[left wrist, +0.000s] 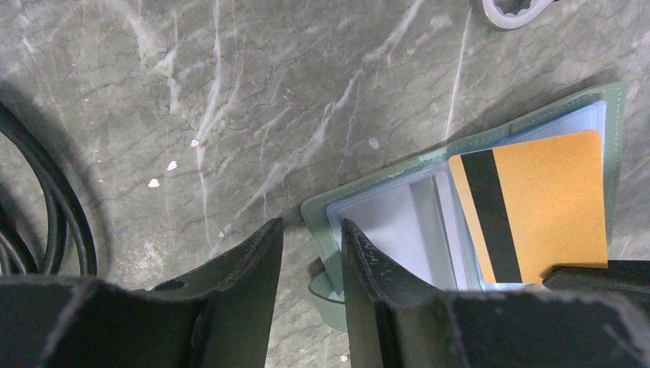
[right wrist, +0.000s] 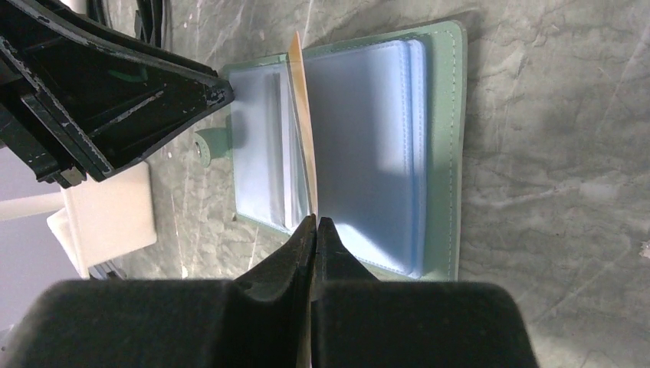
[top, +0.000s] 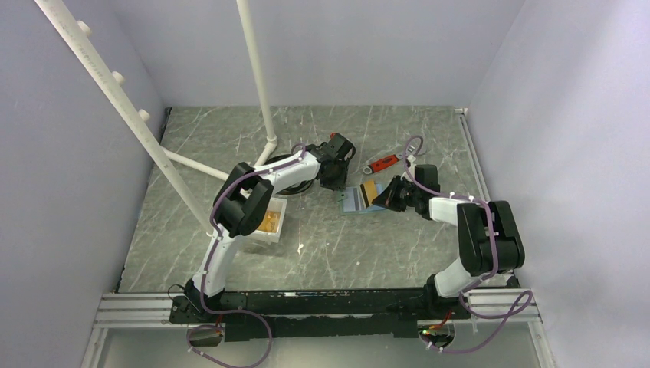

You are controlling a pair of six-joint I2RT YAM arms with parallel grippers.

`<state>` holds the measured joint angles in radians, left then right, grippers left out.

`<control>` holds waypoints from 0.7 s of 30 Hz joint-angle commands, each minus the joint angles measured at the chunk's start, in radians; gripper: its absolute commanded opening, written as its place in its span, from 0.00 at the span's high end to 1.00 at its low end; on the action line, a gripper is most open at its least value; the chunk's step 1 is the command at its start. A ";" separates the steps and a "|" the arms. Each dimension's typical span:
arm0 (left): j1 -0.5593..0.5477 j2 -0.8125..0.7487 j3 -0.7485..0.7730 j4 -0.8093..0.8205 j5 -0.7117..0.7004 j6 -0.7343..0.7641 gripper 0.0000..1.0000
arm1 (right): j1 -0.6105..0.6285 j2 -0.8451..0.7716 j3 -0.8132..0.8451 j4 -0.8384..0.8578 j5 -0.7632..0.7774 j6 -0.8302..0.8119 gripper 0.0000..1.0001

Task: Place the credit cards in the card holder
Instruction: Insert the credit card into the card holder.

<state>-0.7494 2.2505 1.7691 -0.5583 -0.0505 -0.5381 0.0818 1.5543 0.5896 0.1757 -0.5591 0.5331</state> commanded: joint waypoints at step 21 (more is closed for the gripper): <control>-0.004 0.060 -0.052 -0.137 0.002 0.012 0.61 | -0.012 0.001 0.045 -0.093 -0.149 -0.069 1.00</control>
<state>-0.7494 2.2505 1.7691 -0.5587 -0.0505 -0.5373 0.0727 1.5276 0.6025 0.0807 -0.6819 0.4904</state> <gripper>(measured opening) 0.392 0.008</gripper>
